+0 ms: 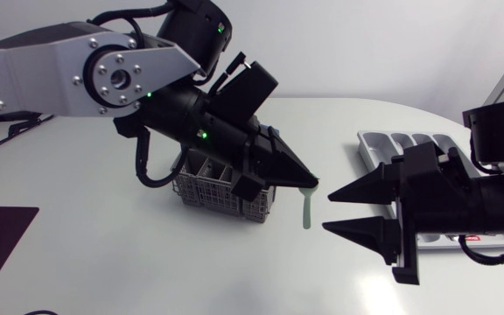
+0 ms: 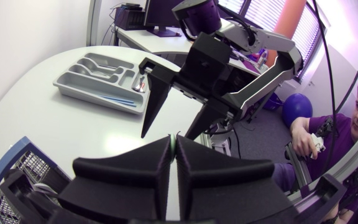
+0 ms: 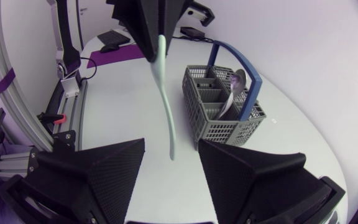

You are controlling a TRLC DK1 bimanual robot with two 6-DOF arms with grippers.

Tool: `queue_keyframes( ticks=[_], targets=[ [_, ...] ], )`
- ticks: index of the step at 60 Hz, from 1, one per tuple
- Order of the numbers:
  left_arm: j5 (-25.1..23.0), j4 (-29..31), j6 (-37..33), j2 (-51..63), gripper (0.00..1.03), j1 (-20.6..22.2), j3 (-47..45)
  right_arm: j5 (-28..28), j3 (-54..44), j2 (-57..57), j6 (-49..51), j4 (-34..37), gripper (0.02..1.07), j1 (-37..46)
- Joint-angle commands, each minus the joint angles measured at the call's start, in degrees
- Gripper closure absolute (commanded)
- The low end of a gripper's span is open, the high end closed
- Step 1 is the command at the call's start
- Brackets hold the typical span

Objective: Sort the cutlery from the basket into the organizer compartments.

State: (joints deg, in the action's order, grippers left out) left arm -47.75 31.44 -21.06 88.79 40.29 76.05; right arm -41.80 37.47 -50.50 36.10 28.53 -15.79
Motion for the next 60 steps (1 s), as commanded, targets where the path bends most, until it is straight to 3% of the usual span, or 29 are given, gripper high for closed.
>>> queue_keyframes(
  ticks=[1,12,25,37,44,55,60],
  targets=[
    [-1.5,1.2,-1.7,1.6,1.0,0.2,2.1,0.2,0.3,0.4,0.4,0.2,0.48,-1.7],
    [-3.9,4.0,-3.6,2.2,1.0,0.7,2.9,0.3,0.5,0.3,-0.2,-0.4,0.61,-4.1],
    [-5.0,4.9,-3.9,2.5,1.0,0.8,2.8,0.8,0.5,0.1,-1.7,-1.6,0.63,-5.8],
    [-5.7,5.1,-3.9,2.7,1.0,0.8,2.9,1.0,0.8,0.5,-2.8,-1.8,0.7,-7.3],
    [-5.7,5.2,-3.9,2.7,1.0,0.8,3.0,1.2,0.9,0.6,-3.3,-2.4,0.8,-7.8],
    [-6.2,5.7,-3.9,2.7,1.0,0.9,2.5,1.4,1.0,0.7,-4.5,-3.0,0.8,-8.3],
    [-6.2,5.7,-4.0,2.7,1.0,0.9,2.3,1.7,1.0,0.7,-4.9,-3.3,0.87,-8.6]
  ],
)
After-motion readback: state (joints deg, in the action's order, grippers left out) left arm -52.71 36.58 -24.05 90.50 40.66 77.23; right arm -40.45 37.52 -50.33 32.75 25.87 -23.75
